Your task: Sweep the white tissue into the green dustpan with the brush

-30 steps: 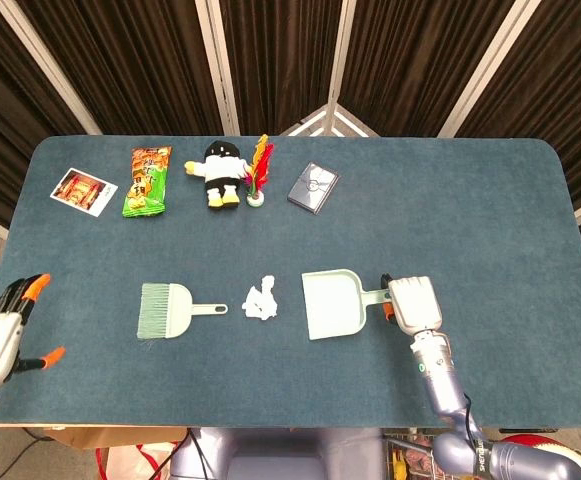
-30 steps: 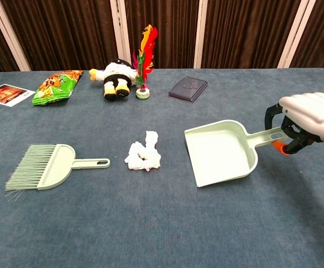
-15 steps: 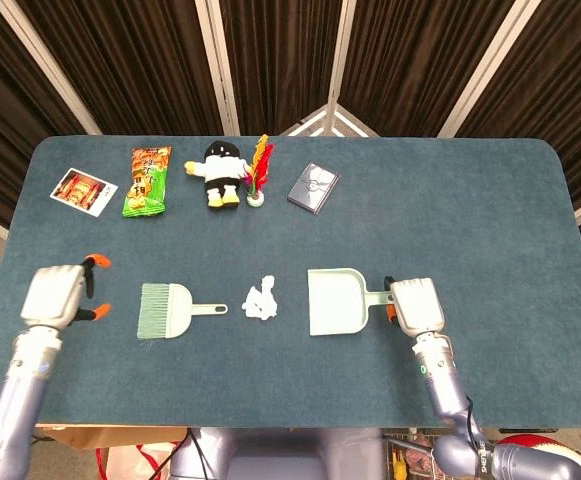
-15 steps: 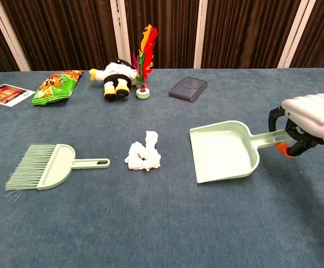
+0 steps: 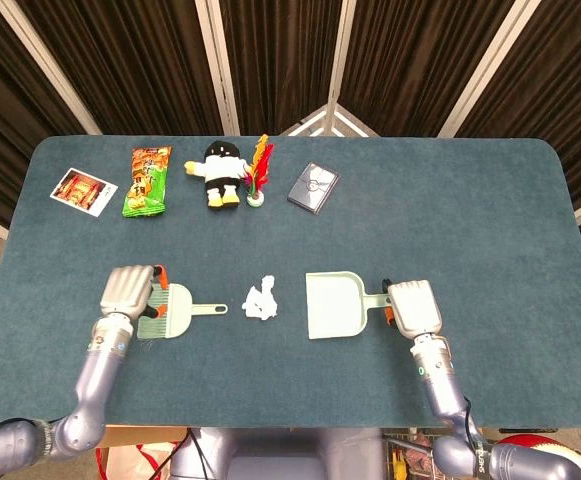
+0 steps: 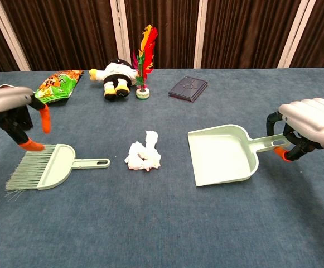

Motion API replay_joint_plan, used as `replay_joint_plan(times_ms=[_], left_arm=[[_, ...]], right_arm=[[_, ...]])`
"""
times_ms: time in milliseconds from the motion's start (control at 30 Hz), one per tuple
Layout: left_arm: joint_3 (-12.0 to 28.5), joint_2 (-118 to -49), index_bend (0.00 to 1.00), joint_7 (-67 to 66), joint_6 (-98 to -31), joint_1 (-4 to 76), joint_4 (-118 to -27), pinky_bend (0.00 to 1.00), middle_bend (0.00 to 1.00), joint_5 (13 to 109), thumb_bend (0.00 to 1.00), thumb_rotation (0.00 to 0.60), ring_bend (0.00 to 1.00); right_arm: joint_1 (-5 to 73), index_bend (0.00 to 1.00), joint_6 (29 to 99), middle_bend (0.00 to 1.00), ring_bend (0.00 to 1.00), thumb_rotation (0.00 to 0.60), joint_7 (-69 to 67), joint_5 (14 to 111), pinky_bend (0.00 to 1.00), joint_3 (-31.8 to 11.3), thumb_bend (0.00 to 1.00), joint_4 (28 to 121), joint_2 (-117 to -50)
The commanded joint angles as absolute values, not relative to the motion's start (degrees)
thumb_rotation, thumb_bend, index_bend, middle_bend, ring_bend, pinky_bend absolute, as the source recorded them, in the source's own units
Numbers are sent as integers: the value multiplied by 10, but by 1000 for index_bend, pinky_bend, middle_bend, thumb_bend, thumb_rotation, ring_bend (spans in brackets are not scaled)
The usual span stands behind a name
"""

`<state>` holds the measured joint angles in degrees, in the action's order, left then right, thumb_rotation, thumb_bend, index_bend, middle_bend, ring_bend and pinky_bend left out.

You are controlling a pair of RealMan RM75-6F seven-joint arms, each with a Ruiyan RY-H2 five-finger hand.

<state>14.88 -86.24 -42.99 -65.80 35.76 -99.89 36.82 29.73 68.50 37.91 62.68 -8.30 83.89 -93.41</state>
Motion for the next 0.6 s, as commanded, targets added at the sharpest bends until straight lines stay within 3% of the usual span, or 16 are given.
replay_joint_plan(times_ms=[33,600], left_arm=[[151,-899,486,-452,-665,385,-991,1000,977,328,339,600,969],[150,-960,449,-455,-679,429,-951,1000,978,269,412,600,969]], right_arm=[[297,647,686,887,919,600,379,628,871,-81,435,841,-933],[294,647,686,887,919,600,374,625,871,-82,435,846,-927]])
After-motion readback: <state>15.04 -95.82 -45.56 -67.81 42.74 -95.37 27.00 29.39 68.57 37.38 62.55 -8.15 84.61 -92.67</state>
